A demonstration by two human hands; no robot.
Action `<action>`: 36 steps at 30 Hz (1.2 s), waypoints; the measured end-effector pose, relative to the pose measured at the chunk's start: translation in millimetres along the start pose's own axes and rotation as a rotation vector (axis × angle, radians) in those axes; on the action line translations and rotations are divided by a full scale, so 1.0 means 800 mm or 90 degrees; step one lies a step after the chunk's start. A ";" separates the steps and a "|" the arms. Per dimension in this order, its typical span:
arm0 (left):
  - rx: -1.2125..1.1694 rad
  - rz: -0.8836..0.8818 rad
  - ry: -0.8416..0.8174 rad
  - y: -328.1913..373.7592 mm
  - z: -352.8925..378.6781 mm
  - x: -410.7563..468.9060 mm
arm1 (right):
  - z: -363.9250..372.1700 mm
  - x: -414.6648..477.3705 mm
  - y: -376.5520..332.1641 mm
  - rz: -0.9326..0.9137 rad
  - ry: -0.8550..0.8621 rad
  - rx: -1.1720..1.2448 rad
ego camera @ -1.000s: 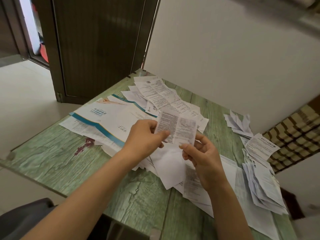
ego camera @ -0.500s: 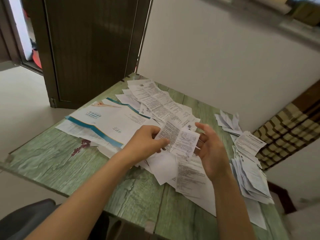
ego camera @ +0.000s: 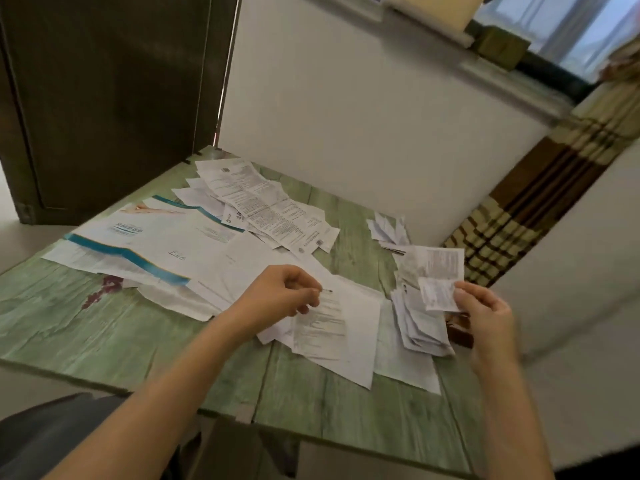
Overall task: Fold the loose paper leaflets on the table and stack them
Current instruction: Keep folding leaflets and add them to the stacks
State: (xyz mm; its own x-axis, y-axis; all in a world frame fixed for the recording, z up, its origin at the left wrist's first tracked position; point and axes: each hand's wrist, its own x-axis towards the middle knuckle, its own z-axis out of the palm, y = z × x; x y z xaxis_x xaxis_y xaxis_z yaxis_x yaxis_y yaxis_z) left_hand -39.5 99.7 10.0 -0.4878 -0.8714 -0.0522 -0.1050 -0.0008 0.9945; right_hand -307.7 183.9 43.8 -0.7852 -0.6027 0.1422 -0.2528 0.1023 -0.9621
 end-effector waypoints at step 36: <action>0.030 0.017 0.192 -0.022 -0.008 0.009 | 0.127 -0.080 0.034 -0.188 -0.573 -0.523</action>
State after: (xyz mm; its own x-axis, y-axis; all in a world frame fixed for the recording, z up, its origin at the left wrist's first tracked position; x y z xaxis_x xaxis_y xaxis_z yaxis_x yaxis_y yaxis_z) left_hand -35.4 90.3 -7.6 -0.2121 -0.9772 0.0105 -0.1395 0.0409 0.9894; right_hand -207.4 144.9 -15.3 -0.0563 -0.9796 -0.1929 -0.8843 0.1386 -0.4459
